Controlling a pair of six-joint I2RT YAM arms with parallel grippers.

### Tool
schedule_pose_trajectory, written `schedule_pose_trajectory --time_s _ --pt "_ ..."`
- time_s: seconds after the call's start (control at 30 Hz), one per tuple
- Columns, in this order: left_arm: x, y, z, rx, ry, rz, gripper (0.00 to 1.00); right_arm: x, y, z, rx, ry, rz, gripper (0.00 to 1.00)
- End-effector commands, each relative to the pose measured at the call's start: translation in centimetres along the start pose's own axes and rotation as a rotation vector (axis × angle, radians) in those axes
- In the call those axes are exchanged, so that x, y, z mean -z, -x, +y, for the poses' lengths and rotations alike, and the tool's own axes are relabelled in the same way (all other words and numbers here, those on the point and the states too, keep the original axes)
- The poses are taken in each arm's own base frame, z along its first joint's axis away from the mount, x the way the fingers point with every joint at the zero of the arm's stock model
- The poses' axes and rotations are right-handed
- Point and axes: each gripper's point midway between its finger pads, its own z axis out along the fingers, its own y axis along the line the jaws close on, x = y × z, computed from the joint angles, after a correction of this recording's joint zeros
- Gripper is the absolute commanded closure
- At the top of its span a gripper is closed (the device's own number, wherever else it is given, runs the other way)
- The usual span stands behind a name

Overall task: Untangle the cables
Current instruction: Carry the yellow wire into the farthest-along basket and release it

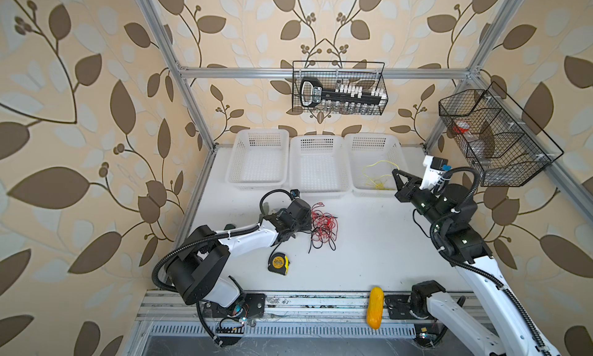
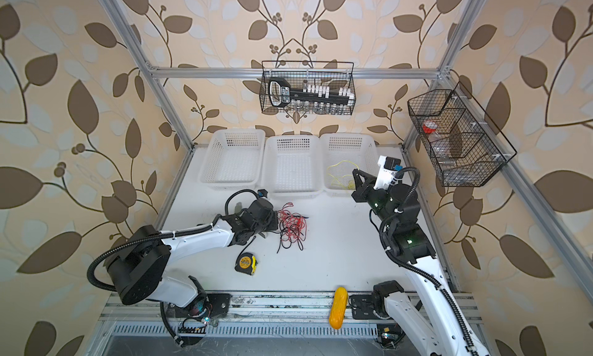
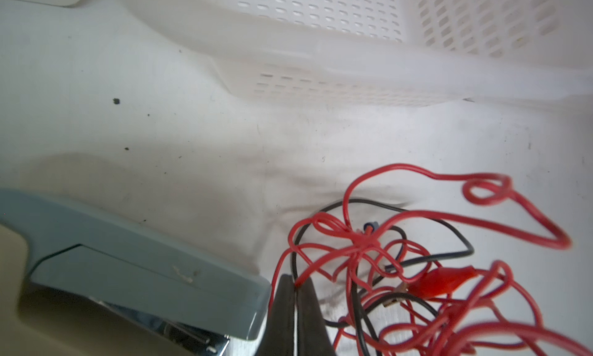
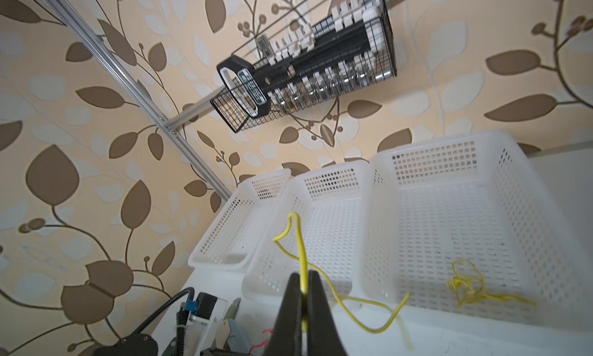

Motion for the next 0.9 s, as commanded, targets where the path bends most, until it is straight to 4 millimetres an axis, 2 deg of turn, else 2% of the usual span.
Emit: schedule_pose_trajectory --time_s 0.0,0.13,0.17,0.23,0.43,0.67,0.77,0.87 --pt "0.2 0.5 0.5 0.02 0.011 -0.021 1.0 -0.2 0.0 -0.8 0.009 -0.047 0.015 1.0" --pt "0.4 0.6 -0.8 -0.005 -0.056 -0.018 1.0 -1.5 0.4 -2.4 0.035 -0.132 0.007 1.0" --pt "1.4 1.4 -1.6 -0.009 -0.098 -0.043 1.0 -2.0 0.6 -2.8 0.047 -0.155 0.003 1.0" --pt "1.9 1.6 -2.6 -0.028 -0.146 -0.042 1.0 -2.9 1.3 -3.6 0.073 -0.204 -0.008 1.0" --pt "2.9 2.1 -4.6 -0.053 -0.237 -0.027 1.0 -6.8 2.3 -5.9 0.121 -0.301 -0.027 1.0" --pt "3.4 2.0 -6.1 -0.059 -0.308 0.0 1.0 -11.3 0.2 -11.8 0.08 -0.416 0.002 1.0" --pt "3.5 2.1 -6.5 -0.061 -0.318 0.004 1.0 -13.2 -1.6 -14.2 0.046 -0.431 0.054 1.0" --pt "3.6 2.3 -6.6 -0.061 -0.318 0.006 1.0 -15.0 -3.6 -15.6 0.036 -0.437 0.114 1.0"
